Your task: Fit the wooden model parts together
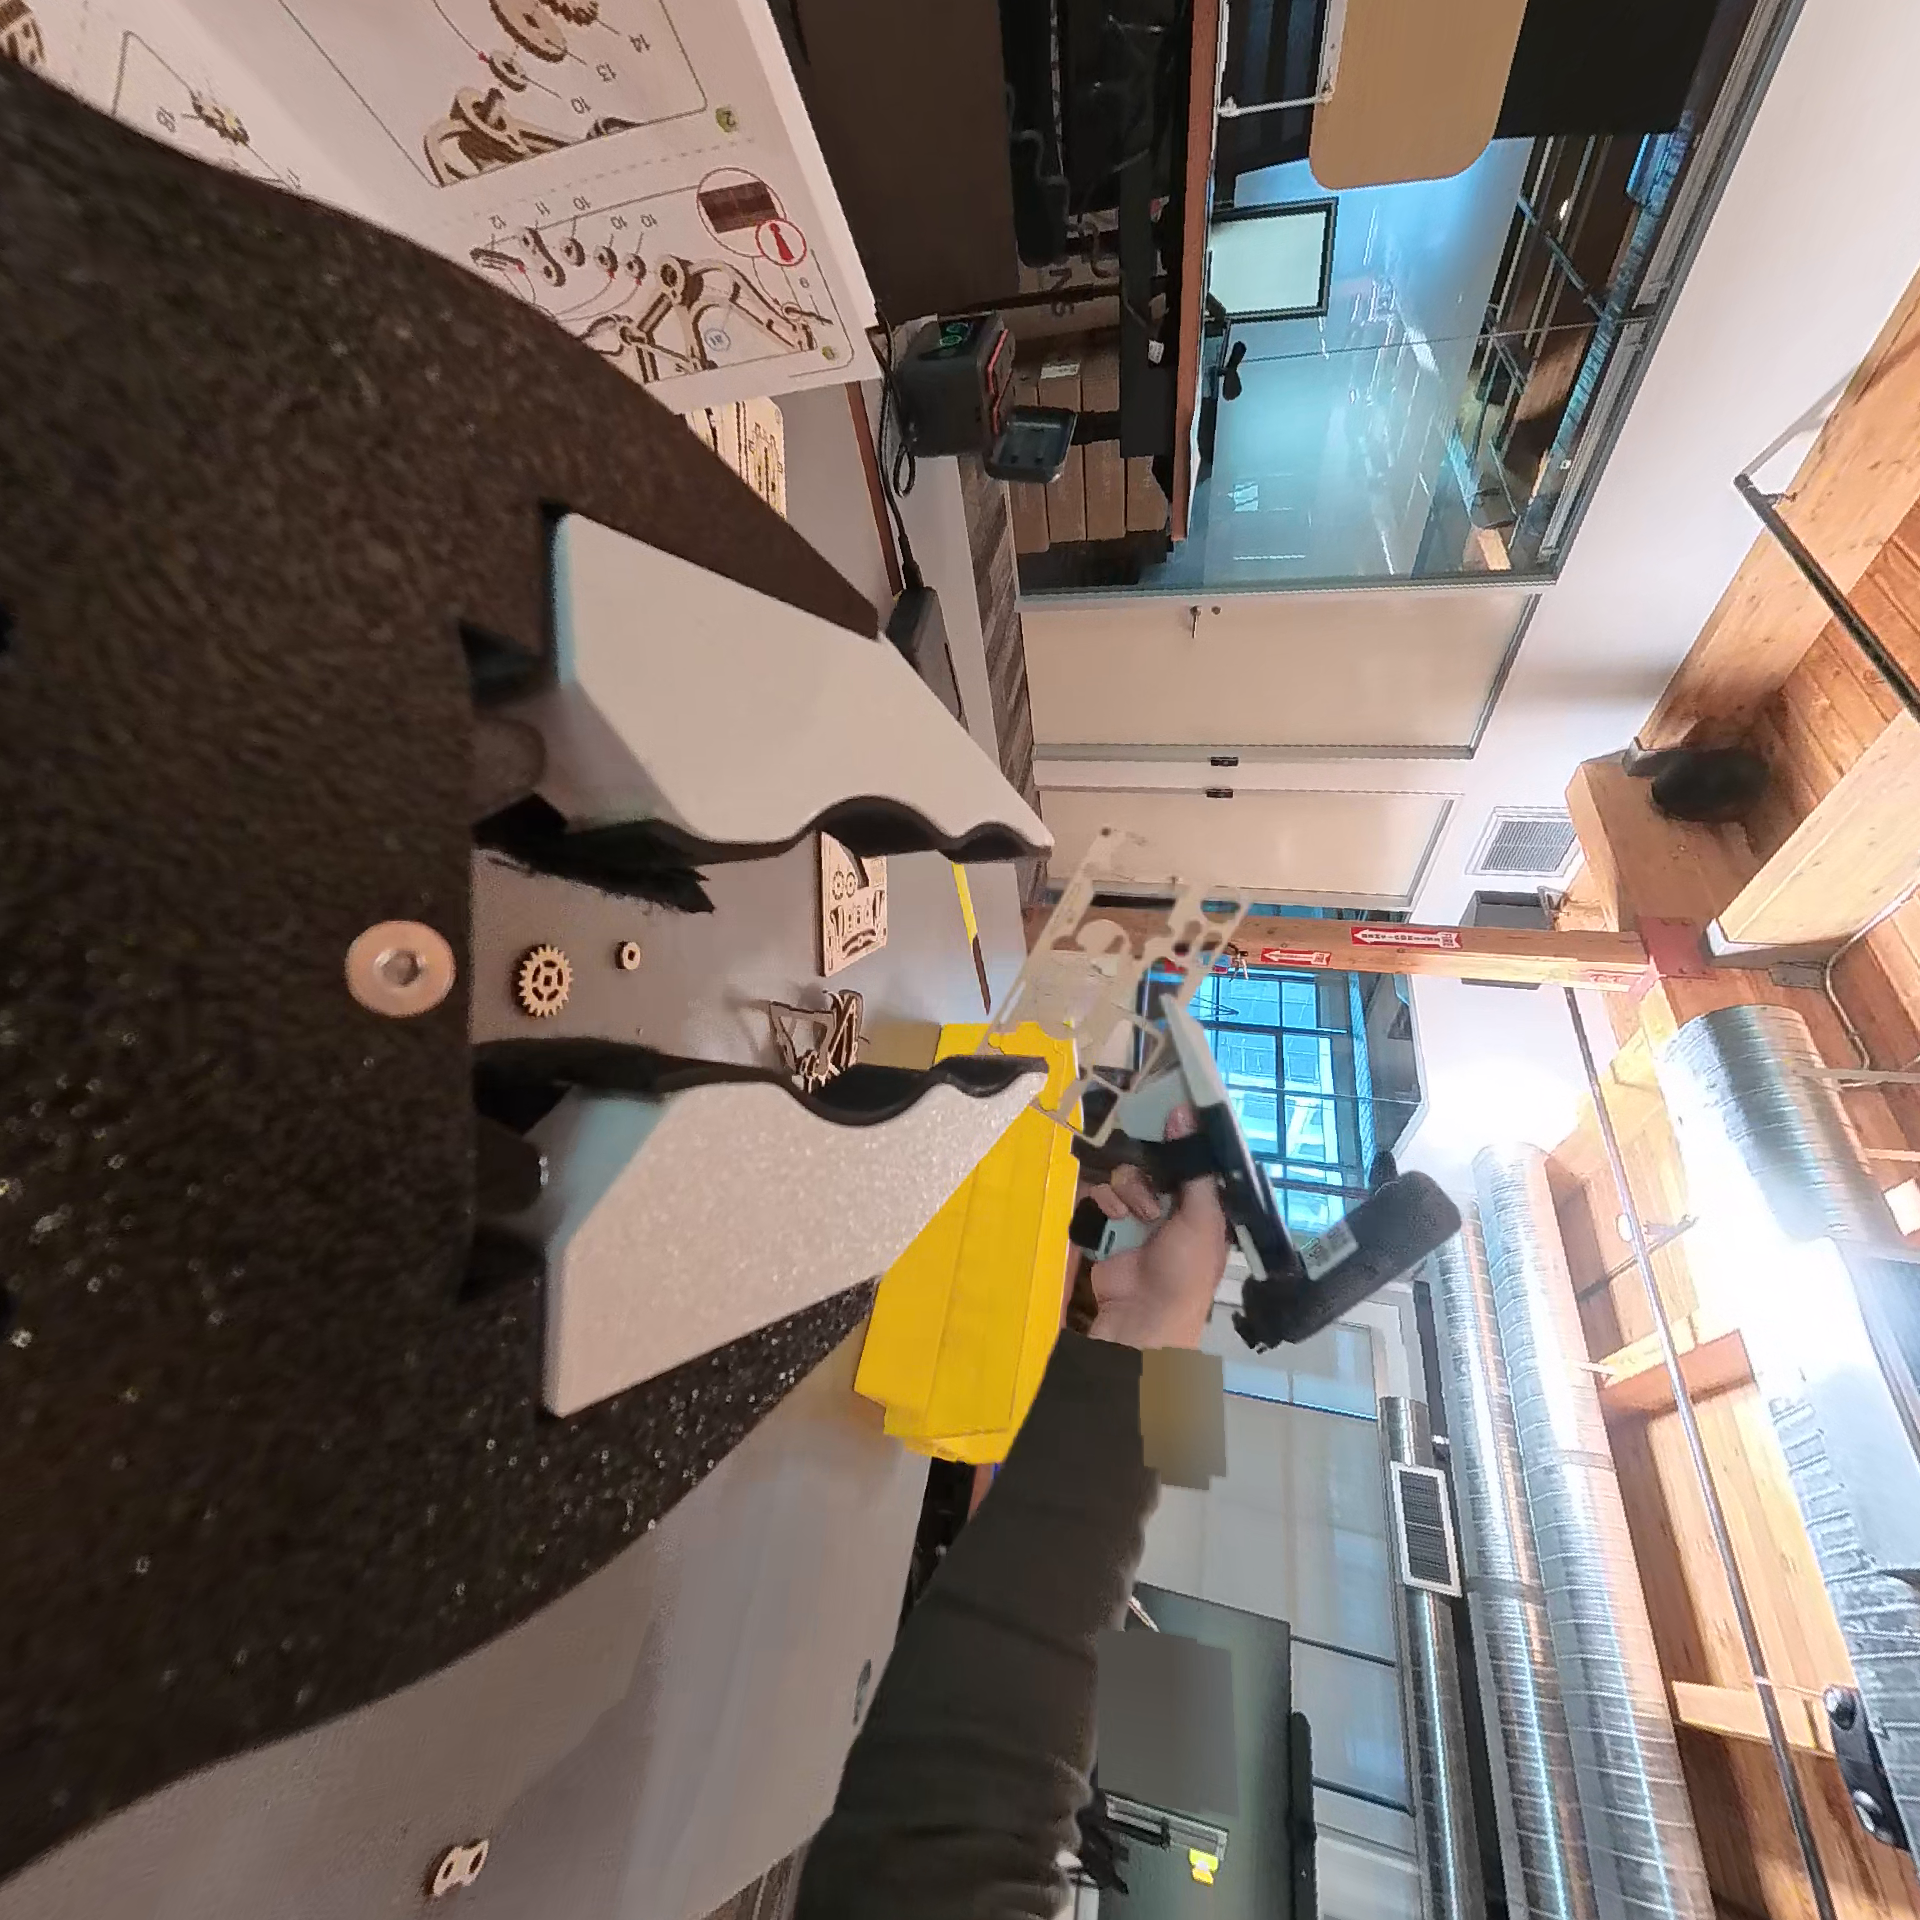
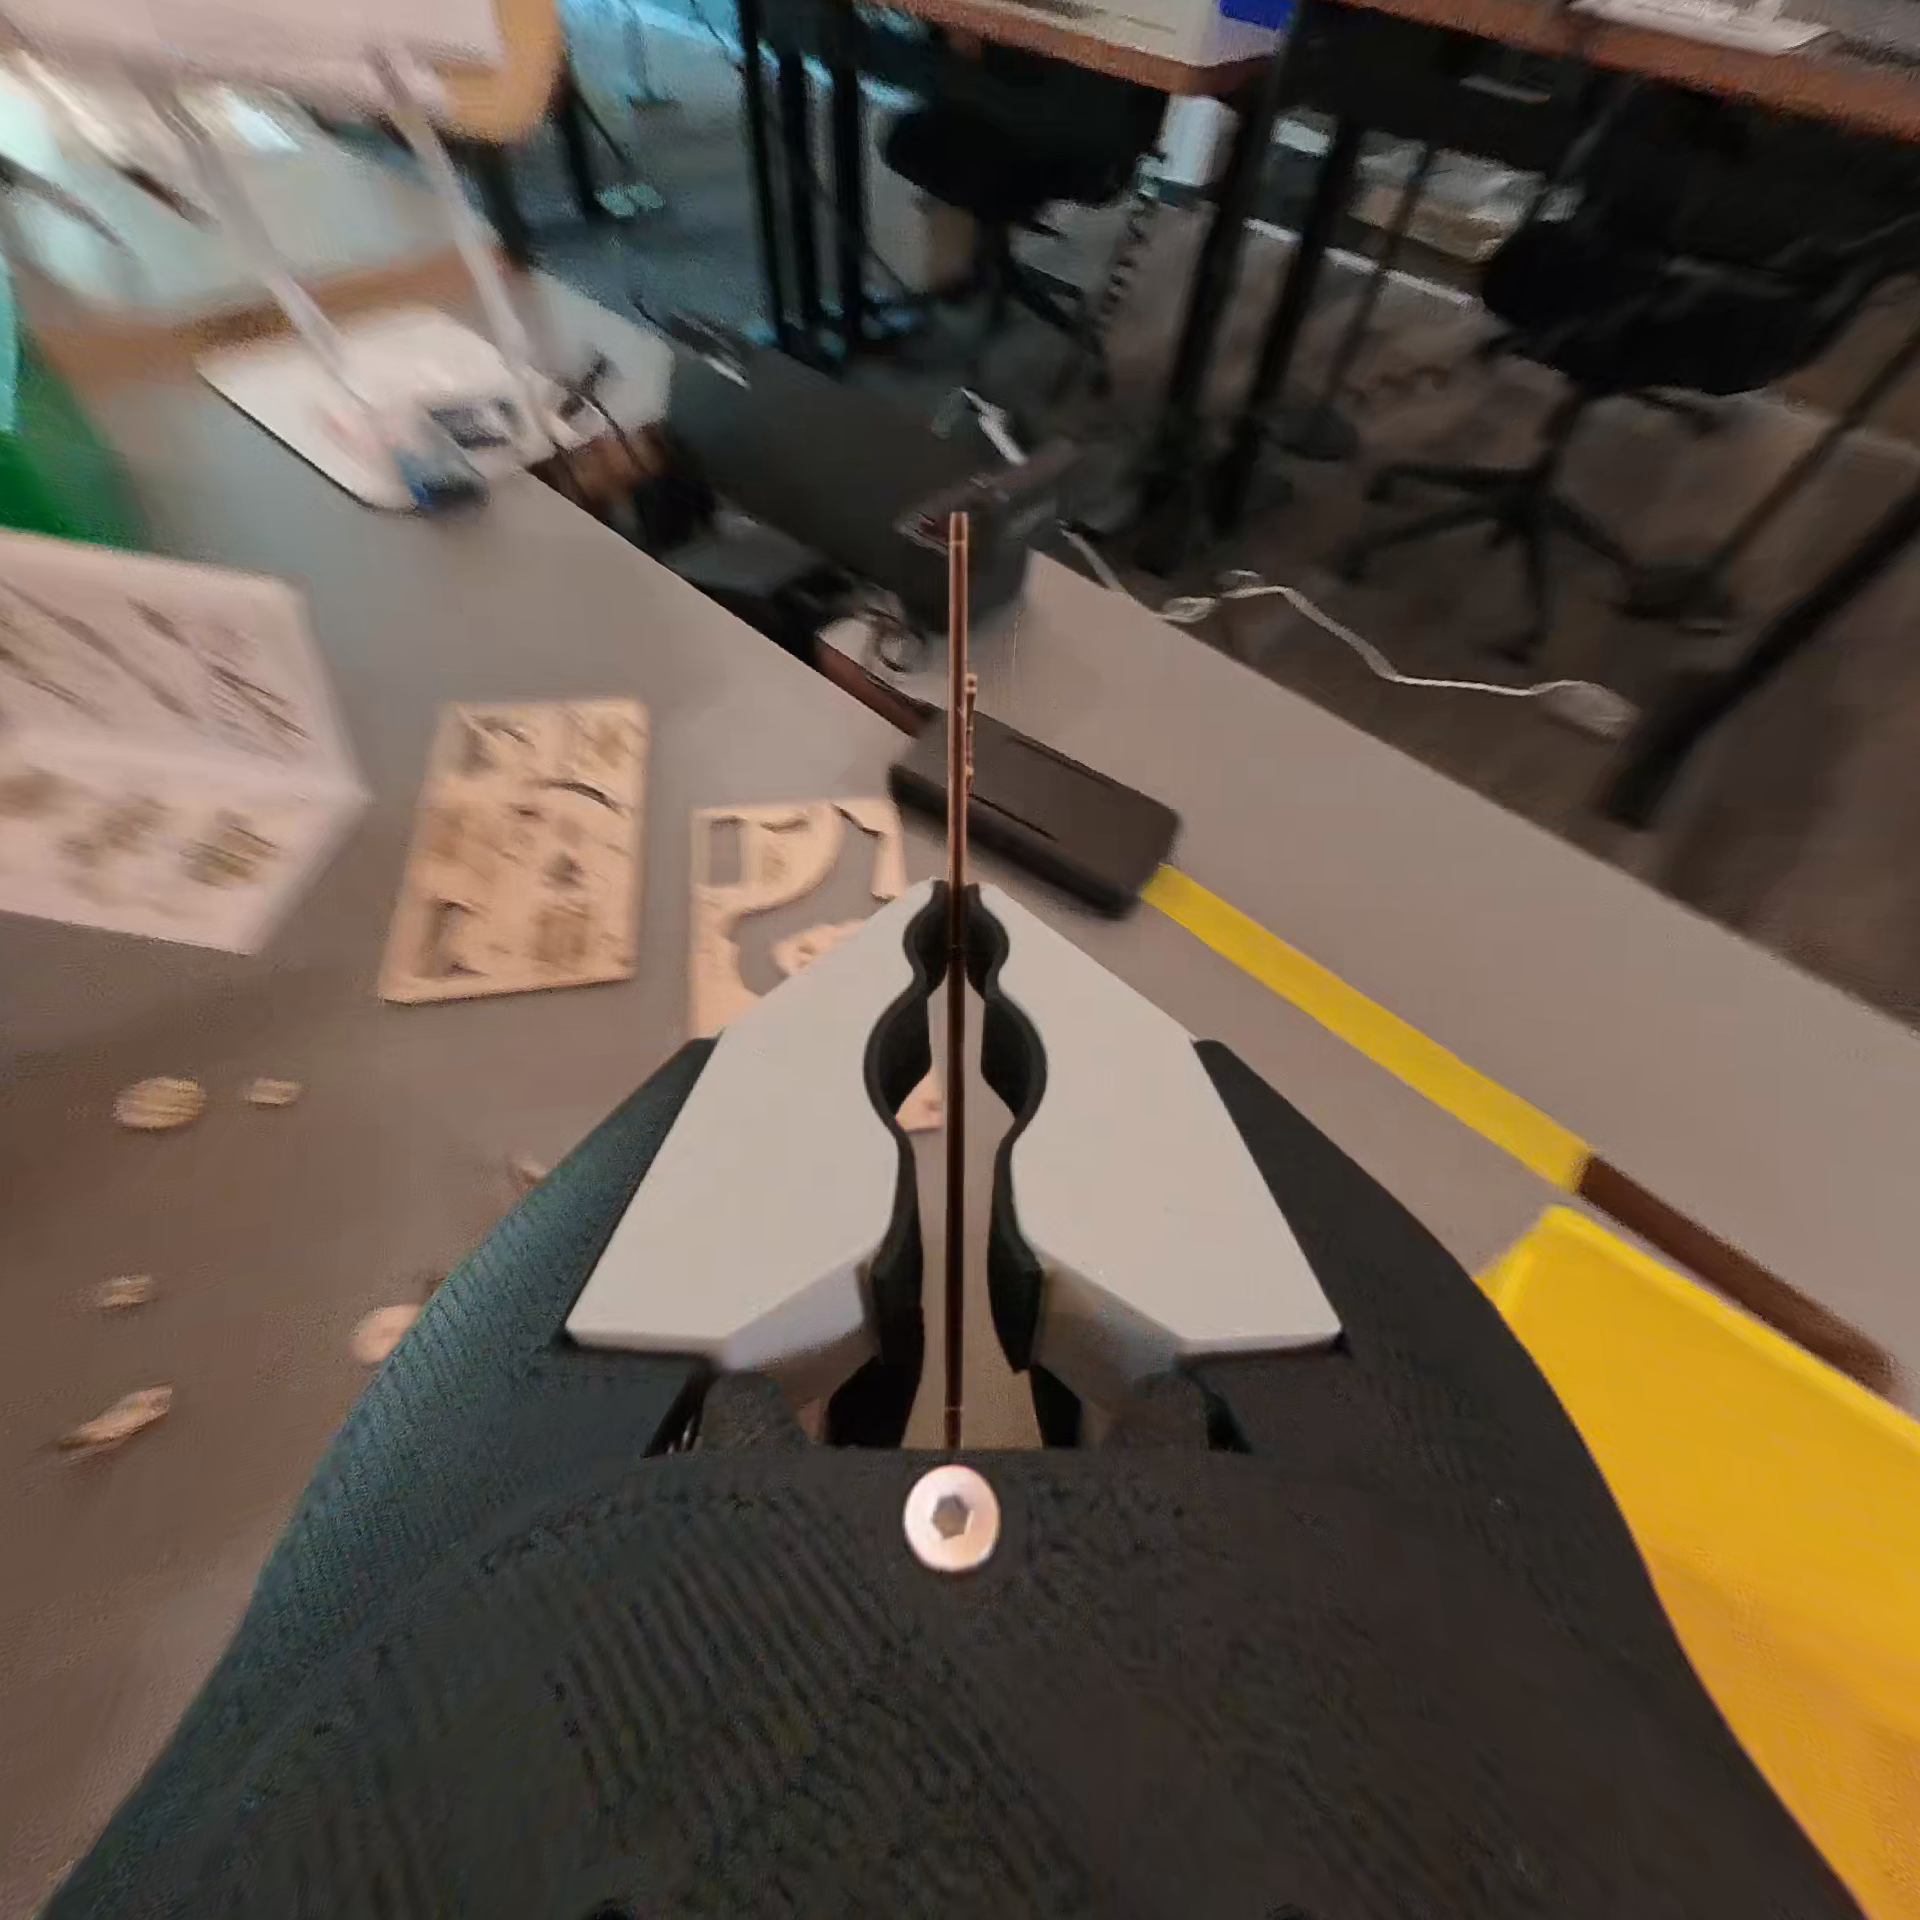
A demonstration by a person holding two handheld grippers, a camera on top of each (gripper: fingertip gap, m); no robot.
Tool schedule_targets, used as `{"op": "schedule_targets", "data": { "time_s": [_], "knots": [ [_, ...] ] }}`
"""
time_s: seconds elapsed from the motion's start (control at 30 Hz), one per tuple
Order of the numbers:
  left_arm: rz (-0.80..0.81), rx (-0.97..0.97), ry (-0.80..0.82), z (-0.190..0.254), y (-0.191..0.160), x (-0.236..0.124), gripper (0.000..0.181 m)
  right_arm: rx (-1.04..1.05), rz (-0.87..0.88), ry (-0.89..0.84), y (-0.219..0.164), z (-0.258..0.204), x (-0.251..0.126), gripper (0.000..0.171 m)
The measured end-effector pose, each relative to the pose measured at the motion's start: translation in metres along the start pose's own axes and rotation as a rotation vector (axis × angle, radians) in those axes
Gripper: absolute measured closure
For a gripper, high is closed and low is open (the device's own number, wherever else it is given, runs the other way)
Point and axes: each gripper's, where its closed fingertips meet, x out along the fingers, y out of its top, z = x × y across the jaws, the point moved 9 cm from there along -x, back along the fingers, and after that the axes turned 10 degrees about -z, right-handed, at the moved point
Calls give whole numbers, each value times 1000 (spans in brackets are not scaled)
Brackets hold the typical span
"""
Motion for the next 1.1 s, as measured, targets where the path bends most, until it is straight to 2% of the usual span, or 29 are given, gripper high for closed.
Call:
{"op": "schedule_targets", "data": {
  "time_s": [0.13,0.37,0.6,0.67,0.77,0.9,1.1],
  "knots": [
    [5,-1,-2,0,1,-1,147,154,54,225,5,5,-13,171],
    [-1,-50,-2,-3,-2,0,149,221,142,427,5,-5,-18,171],
    [4,-80,1,-7,-2,-1,149,241,259,508,-3,-16,-24,171],
    [0,-84,-2,-7,-3,-1,149,237,323,494,-9,-21,-27,171],
    [-12,-83,-6,-7,-6,0,150,286,435,570,-19,-27,-26,171],
    [18,-56,3,-6,-4,-3,159,332,461,620,-25,-22,-21,171],
    [-1,-37,-5,-5,-7,0,158,323,490,642,-23,-21,-26,171]
  ]
}}
